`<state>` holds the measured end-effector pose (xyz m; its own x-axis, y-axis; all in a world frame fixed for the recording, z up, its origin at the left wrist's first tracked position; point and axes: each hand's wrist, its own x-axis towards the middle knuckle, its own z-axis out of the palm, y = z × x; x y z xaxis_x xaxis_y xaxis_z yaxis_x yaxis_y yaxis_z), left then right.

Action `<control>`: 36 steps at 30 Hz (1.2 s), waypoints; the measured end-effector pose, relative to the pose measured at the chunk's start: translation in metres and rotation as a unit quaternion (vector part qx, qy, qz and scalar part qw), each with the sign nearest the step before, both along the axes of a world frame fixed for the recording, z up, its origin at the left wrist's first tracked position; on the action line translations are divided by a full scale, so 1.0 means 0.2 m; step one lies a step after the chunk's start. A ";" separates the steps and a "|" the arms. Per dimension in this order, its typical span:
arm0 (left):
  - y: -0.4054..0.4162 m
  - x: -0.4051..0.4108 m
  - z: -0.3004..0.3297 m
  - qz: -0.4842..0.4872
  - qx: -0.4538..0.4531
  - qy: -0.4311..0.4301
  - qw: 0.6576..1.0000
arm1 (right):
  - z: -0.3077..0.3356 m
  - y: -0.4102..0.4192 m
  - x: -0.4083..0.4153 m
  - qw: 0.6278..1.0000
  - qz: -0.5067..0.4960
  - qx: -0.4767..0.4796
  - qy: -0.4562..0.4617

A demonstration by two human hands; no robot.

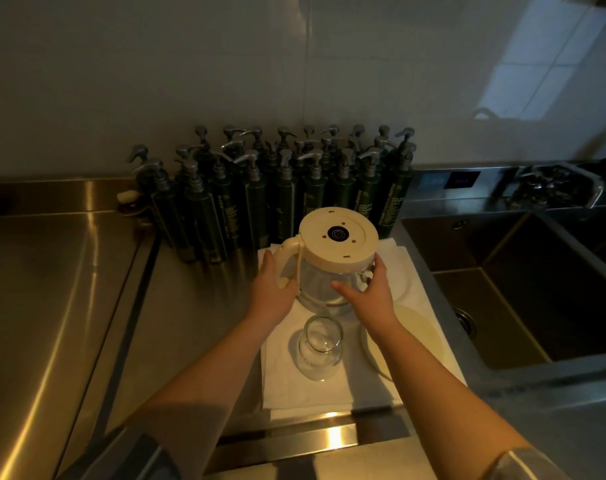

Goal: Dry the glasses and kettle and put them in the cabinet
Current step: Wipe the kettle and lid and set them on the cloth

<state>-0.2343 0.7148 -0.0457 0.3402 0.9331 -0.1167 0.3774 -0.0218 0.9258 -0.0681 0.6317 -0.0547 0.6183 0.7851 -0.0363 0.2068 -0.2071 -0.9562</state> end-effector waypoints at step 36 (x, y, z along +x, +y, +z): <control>-0.51 -0.16 0.08 0.054 0.051 0.038 0.997 | 0.02 -0.47 -0.05 0.987 0.067 -0.059 -0.134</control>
<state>-0.2666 0.6122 -0.0300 0.2317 0.9719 -0.0420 0.4523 -0.0694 0.8891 -0.0778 0.5373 -0.0502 0.5084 0.8609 0.0193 0.4828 -0.2665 -0.8342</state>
